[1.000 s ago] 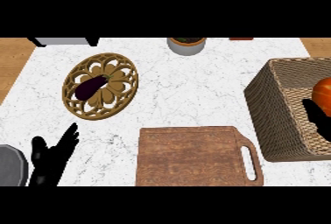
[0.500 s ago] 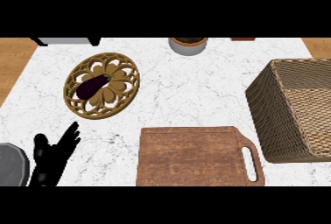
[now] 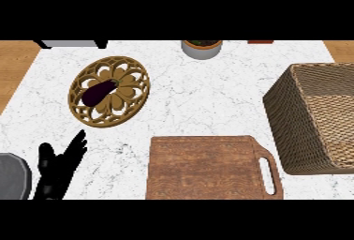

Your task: Pick the squash from the cutting board and place it in the basket

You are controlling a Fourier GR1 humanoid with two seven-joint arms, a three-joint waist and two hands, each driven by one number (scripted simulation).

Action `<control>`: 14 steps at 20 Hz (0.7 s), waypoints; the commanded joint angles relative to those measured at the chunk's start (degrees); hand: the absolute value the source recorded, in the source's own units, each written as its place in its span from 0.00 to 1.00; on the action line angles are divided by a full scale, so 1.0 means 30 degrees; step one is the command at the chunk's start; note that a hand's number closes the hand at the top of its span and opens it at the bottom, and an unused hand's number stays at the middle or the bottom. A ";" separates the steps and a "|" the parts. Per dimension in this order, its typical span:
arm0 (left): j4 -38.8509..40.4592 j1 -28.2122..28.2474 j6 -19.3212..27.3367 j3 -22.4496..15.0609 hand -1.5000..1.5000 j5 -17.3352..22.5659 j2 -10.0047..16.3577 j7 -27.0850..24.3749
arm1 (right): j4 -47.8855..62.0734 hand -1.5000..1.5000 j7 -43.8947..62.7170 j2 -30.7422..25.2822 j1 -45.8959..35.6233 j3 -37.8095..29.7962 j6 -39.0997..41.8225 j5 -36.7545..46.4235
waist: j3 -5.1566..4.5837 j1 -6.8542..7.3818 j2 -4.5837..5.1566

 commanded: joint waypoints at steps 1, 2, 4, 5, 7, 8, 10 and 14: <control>0.1463 -0.0778 -0.0137 0.0182 0.50 0.0105 -0.0162 0.0621 | 0.2534 1.00 -0.2072 -0.1921 0.0578 -0.0221 0.0267 0.1144 | -0.0137 -0.0068 0.0141; 0.1229 0.0210 0.0342 -0.0402 0.50 -0.0670 -0.0616 -0.0149 | 0.3508 1.00 -0.3510 -0.2029 0.0814 -0.0192 0.0176 0.1173 | -0.0130 0.0014 0.0131; 0.0830 0.0084 0.0182 -0.0411 0.50 -0.0626 -0.0412 0.0592 | 0.5278 0.00 -0.4714 -0.3145 -0.0116 -0.0207 -0.0077 0.1581 | -0.0123 0.0138 0.0153; 0.0994 0.0267 0.0199 -0.0520 0.50 -0.0733 -0.0738 0.0084 | 0.3662 0.00 -0.4404 -0.2160 0.0421 0.0653 -0.0514 0.1981 | -0.0139 0.0011 0.0090; 0.0928 -0.0447 -0.0345 0.0397 0.50 -0.0087 0.0055 0.1239 | 0.4228 0.00 -0.5513 -0.2716 0.0738 -0.0271 -0.0330 0.1167 | -0.0137 -0.0079 0.0069; 0.0768 0.0495 -0.0390 0.0165 0.50 -0.0263 -0.0416 -0.0199 | 0.5373 0.00 -0.6136 -0.3146 0.0279 -0.0510 -0.0405 0.0959 | -0.0139 -0.0011 0.0069; 0.1714 0.0112 -0.0311 0.0205 0.50 -0.0453 -0.0668 -0.0551 | 0.5749 0.00 -0.5460 -0.3539 -0.0911 -0.0428 -0.0473 0.0803 | -0.0145 -0.0002 0.0081; 0.0354 0.0393 0.0022 0.0096 0.50 -0.0640 -0.0806 0.0338 | 0.4773 0.00 -0.4773 -0.3527 -0.0207 -0.2074 -0.0027 -0.1101 | -0.0145 -0.0125 0.0025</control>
